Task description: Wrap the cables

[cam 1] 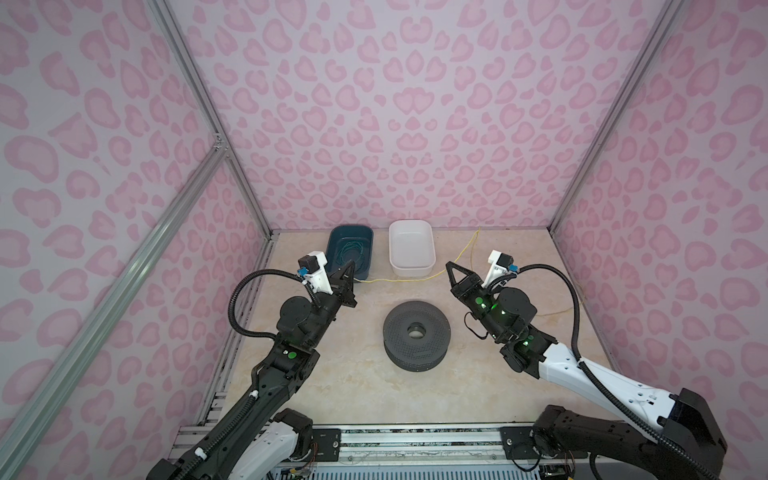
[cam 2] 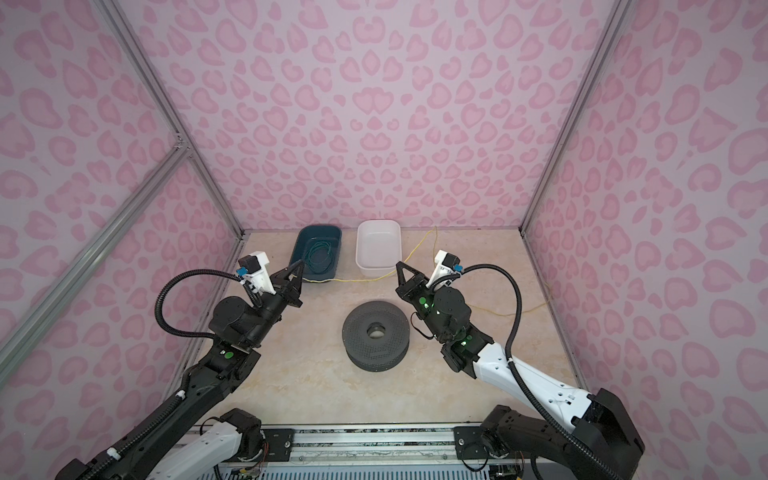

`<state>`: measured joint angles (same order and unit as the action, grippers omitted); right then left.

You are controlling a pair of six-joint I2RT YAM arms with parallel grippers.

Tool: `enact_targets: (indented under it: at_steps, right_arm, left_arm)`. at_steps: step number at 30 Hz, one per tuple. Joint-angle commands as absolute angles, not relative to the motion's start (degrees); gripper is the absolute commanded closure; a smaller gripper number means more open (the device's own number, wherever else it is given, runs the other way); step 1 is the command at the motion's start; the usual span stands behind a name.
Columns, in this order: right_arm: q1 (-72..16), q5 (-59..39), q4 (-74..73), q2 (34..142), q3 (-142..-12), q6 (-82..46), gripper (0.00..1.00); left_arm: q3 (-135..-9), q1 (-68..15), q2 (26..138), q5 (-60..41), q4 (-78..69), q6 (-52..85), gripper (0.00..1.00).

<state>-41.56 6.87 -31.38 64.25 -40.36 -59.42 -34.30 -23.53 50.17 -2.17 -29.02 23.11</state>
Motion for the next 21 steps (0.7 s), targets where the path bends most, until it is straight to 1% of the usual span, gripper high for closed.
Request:
enact_targets:
  at_steps: [1, 4, 5, 8, 9, 12, 14, 18, 21]
  right_arm:
    - [-41.6, 6.8, -33.8, 64.8, -39.8, -59.9, 1.00]
    - [-41.6, 6.3, -33.8, 65.3, -39.5, -60.3, 1.00]
    - [-41.6, 6.2, -33.4, 65.5, -39.6, -60.4, 0.94]
    - [-41.5, 5.0, -31.3, 65.7, -39.6, -59.9, 0.58]
    - [-41.5, 4.8, -29.9, 65.4, -39.6, -59.4, 0.52]
    - [-41.0, 3.8, -26.0, 64.5, -38.9, -58.8, 0.40]
    - [-40.8, 2.5, -24.5, 64.0, -38.2, -58.7, 0.36]
    - [-41.2, -4.0, -24.3, 65.0, -38.9, -59.5, 0.33]
    - [-43.1, -4.2, -27.0, 67.3, -40.3, -60.7, 0.31]
  left_arm:
    - [-36.0, -23.4, 49.8, -2.8, -28.5, 21.6, 0.96]
    - [-38.6, -23.4, 50.6, -2.6, -25.5, 21.1, 0.96]
    - [-39.5, -23.5, 51.0, -2.0, -24.2, 21.1, 0.96]
    - [-42.5, -23.4, 52.1, -0.2, -20.4, 19.9, 0.96]
    - [-43.6, -23.4, 52.6, 0.7, -18.9, 19.3, 0.96]
    - [-45.9, -23.5, 53.9, 2.3, -14.9, 17.6, 0.96]
    - [-47.0, -23.5, 54.8, 2.3, -13.2, 17.3, 0.96]
    - [-47.8, -23.5, 56.2, -1.0, -13.2, 17.8, 0.96]
    - [-48.6, -23.7, 57.4, -3.7, -13.2, 18.8, 0.96]
